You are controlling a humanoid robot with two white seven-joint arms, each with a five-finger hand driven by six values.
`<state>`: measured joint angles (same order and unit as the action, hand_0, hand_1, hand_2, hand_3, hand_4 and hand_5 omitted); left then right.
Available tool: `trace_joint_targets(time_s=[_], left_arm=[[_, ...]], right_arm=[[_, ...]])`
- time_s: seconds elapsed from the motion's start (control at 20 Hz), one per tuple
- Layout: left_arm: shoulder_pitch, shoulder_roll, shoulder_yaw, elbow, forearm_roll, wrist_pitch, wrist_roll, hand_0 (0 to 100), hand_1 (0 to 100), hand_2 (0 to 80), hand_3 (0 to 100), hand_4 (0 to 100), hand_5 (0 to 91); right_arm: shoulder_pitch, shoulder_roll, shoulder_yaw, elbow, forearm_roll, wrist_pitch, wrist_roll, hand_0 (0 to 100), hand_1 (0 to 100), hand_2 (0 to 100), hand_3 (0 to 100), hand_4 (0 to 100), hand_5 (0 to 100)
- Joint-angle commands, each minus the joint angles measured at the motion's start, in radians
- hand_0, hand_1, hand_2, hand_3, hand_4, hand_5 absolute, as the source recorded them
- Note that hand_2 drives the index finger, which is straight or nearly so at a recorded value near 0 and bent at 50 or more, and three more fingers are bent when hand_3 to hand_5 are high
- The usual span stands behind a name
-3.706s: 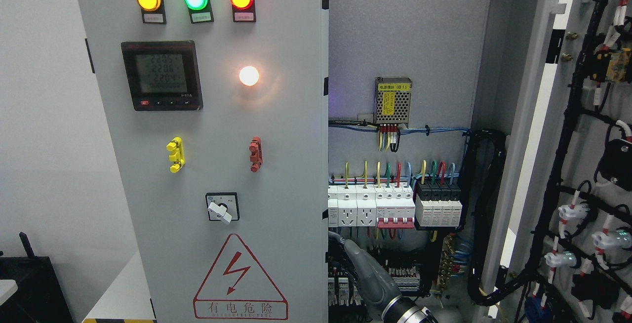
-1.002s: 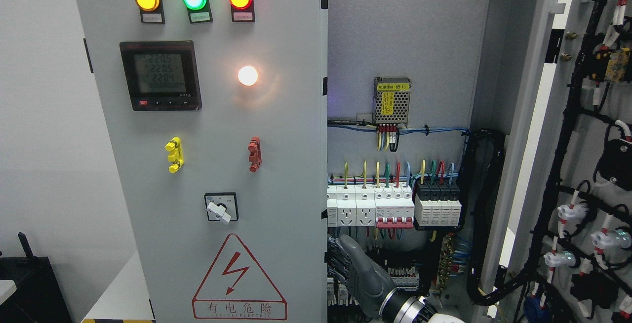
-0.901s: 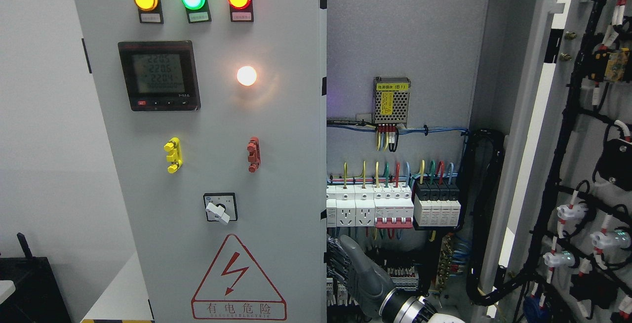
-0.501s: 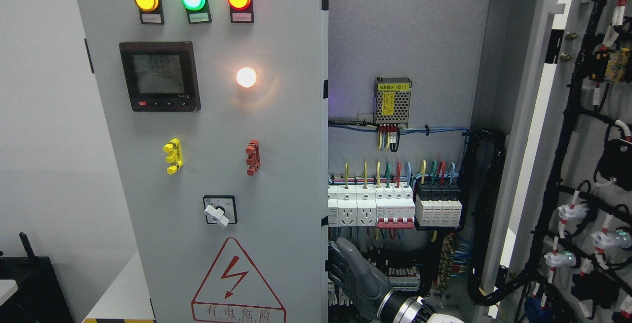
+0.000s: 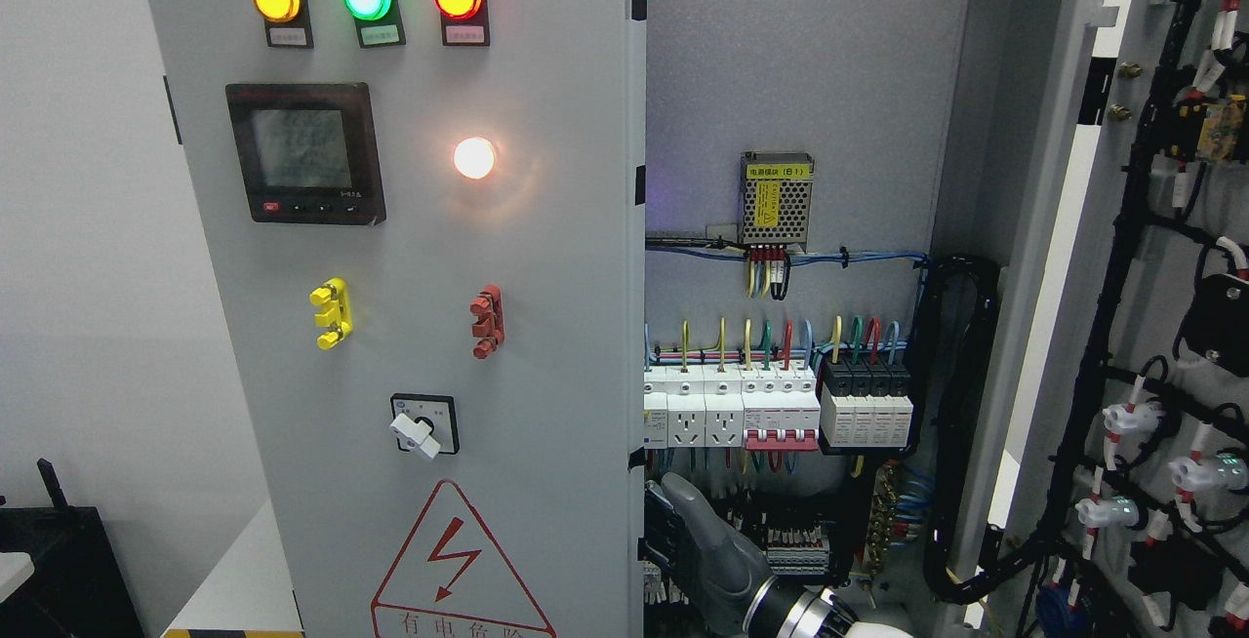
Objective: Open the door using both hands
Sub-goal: 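Swing the lamp-panel door outward with the right hand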
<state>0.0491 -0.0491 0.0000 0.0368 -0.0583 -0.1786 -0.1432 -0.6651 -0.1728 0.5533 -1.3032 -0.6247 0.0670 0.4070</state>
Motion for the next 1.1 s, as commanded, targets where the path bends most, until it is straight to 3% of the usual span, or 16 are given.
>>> trace_joint_targets(time_s=[0.0,0.3,0.45,0.65,0.8,1.05], left_arm=[[0.000,0.000,0.020,0.000,0.000,0.001,-0.001,0,0,0.0,0,3,0.0],[0.000,0.000,0.020,0.000,0.000,0.001,0.001,0,0,0.0,0,3,0.0],[0.000,0.000,0.020,0.000,0.000,0.001,-0.001,0,0,0.0,0,3,0.0],[0.000,0.000,0.020,0.000,0.000,0.001,-0.001,0,0,0.0,0,3,0.0],[0.000,0.000,0.020,0.000,0.000,0.001,-0.001,0,0,0.0,0,3,0.0],[0.000,0.000,0.020,0.000,0.000,0.001,0.001,0,0,0.0,0,3,0.0]], right_arm=[[0.018,0.003,0.001,-0.039,-0.030,-0.001,0.032,11,0,0,0,0,0],[0.021,0.001,0.002,-0.053,-0.067,0.001,0.036,11,0,0,0,0,0],[0.028,0.001,0.002,-0.071,-0.067,0.008,0.070,11,0,0,0,0,0],[0.030,0.001,0.004,-0.077,-0.069,0.013,0.082,11,0,0,0,0,0],[0.039,0.001,0.005,-0.096,-0.069,0.013,0.122,11,0,0,0,0,0],[0.048,0.001,0.011,-0.108,-0.079,0.014,0.133,11,0,0,0,0,0]])
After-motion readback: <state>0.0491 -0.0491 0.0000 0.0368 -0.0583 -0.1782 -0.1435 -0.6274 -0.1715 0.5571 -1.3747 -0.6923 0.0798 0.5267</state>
